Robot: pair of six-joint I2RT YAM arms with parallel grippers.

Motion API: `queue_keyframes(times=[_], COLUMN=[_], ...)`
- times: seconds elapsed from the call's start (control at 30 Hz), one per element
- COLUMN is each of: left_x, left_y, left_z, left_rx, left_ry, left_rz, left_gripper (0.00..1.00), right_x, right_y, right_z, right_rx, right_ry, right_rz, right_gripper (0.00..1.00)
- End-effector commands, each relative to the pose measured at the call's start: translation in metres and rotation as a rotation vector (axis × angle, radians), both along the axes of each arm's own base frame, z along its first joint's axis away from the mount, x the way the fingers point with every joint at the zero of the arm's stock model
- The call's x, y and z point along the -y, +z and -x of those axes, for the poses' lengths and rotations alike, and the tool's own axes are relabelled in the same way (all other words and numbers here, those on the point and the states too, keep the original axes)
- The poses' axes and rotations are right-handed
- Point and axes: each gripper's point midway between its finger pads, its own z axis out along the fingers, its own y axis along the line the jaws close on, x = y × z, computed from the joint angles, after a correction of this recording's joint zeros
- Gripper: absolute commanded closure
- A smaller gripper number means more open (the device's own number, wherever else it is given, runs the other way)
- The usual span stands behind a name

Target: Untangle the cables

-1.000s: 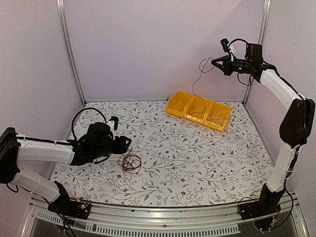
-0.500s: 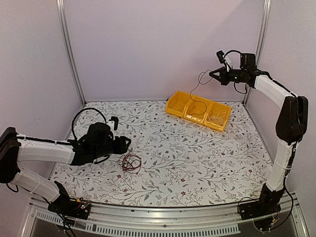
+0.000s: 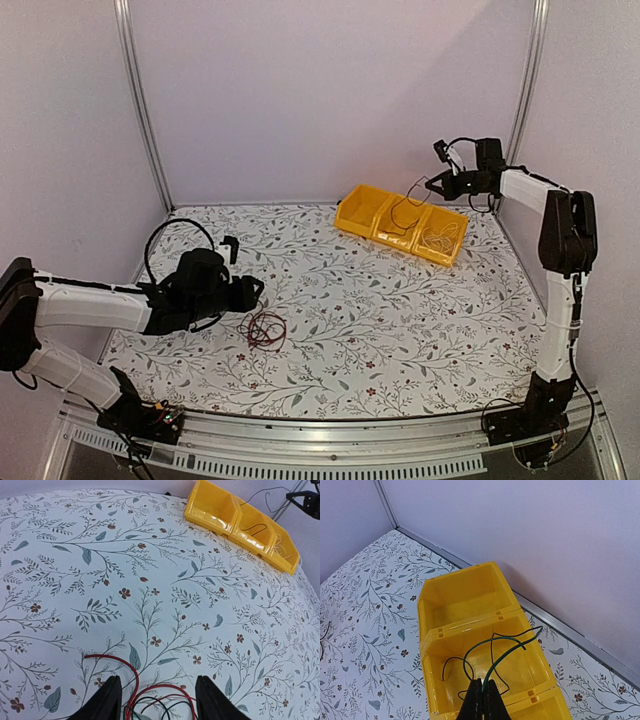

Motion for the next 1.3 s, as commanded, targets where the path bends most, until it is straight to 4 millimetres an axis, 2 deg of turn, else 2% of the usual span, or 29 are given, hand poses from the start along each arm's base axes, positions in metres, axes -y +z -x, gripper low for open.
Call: queue_keyframes(times=[0.0, 0.23, 0.53, 0.63, 0.8, 1.0, 1.07, 1.13, 1.23, 1.27], left_x=[0.002, 0.004, -0.001, -0.001, -0.002, -0.001, -0.001, -0.002, -0.004, -0.005], left_y=[0.005, 0.003, 0.002, 0.001, 0.001, -0.002, -0.002, -0.001, -0.002, -0.003], left_z=[-0.006, -0.008, -0.009, -0.009, -0.010, -0.011, -0.011, -0.010, -0.008, -0.008], left_rx=[0.015, 0.006, 0.004, 0.000, 0.003, -0.003, -0.005, -0.005, -0.005, -0.005], left_ry=[0.005, 0.001, 0.015, 0.018, 0.026, 0.028, 0.027, 0.029, 0.038, 0.041], left_rz=[-0.008, -0.021, -0.037, -0.036, -0.035, -0.026, -0.024, -0.022, -0.019, -0.017], left_gripper=[0.48, 0.48, 0.48, 0.48, 0.49, 0.49, 0.49, 0.49, 0.49, 0.49], right_x=[0.001, -0.025, -0.056, -0.059, -0.051, -0.056, -0.058, -0.058, -0.054, -0.052], right_y=[-0.013, -0.056, -0.092, -0.096, -0.102, -0.097, -0.089, -0.075, -0.039, -0.022], right_z=[-0.016, -0.021, -0.025, -0.027, -0.026, -0.009, -0.003, 0.004, 0.012, 0.015], right_rx=[-0.016, -0.065, -0.105, -0.102, -0.131, -0.176, -0.187, -0.191, -0.162, -0.140], right_ry=[-0.008, -0.004, -0.017, -0.047, -0.124, -0.126, -0.124, -0.119, -0.132, -0.141], right_rz=[0.027, 0.091, 0.172, 0.206, 0.238, 0.253, 0.252, 0.245, 0.240, 0.240], right_gripper=[1.00, 1.00, 1.00, 1.00, 1.00, 1.00, 0.88, 0.75, 0.69, 0.67])
